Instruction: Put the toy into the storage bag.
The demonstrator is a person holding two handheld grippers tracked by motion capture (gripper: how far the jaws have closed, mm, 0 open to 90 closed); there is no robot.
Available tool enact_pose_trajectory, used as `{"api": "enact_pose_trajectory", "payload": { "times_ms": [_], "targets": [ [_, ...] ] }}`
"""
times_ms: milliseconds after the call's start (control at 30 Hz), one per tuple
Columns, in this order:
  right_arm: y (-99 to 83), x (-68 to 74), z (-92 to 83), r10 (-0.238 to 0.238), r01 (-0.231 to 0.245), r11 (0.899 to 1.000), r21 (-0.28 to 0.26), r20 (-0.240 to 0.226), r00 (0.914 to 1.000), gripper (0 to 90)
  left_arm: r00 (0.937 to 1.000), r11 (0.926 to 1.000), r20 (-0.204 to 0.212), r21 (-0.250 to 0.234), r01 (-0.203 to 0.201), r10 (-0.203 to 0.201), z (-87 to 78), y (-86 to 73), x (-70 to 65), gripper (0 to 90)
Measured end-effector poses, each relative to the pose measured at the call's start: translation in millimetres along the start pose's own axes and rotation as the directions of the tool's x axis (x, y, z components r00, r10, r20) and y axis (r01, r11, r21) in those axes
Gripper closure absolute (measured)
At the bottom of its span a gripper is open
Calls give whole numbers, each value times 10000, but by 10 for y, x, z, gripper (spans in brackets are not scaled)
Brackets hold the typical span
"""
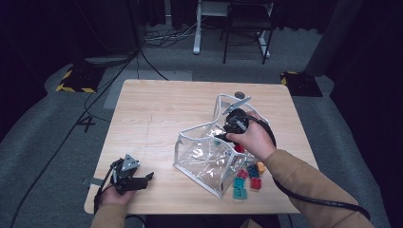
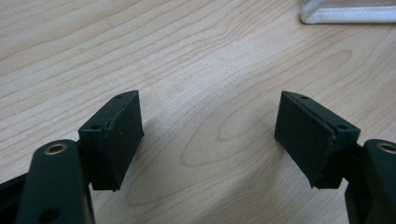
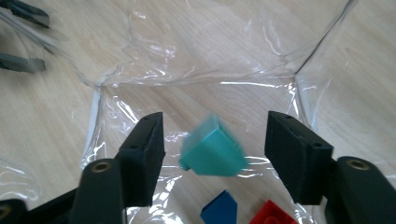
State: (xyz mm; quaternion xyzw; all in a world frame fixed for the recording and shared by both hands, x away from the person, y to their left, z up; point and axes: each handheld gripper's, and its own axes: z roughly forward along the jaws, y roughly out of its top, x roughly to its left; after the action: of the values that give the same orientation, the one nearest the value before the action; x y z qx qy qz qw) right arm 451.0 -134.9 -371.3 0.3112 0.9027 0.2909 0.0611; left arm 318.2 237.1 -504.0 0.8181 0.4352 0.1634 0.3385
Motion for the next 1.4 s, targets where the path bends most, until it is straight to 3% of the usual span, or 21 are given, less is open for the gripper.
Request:
{"api": "enact_pose_trajectory", "payload": {
  "times_ms": [300,633,867,1133,1400],
  "targets": [
    [-5,3,-213,-5,4,9964,-847,-3,10000,376,10000,10000,-4,-16,-9,9,1,0,0,238],
    [-77,40,-686,-137,159,9754,-2199,117,9998,392,10000,10000,-8,-14,-12,12,1,0,0,238],
    [-273,10,-985,-195,307,9520,-3047,397,9990,397,10000,10000,-19,-8,-13,13,1,0,-1,238],
    [-584,-150,-1304,175,104,9296,-3684,723,9972,400,10000,10000,-18,0,-6,6,1,0,-2,238],
    [-942,-379,-1538,924,-407,9181,-3942,1129,9893,399,10000,10000,-11,0,-3,3,1,0,-3,237]
  ]
}}
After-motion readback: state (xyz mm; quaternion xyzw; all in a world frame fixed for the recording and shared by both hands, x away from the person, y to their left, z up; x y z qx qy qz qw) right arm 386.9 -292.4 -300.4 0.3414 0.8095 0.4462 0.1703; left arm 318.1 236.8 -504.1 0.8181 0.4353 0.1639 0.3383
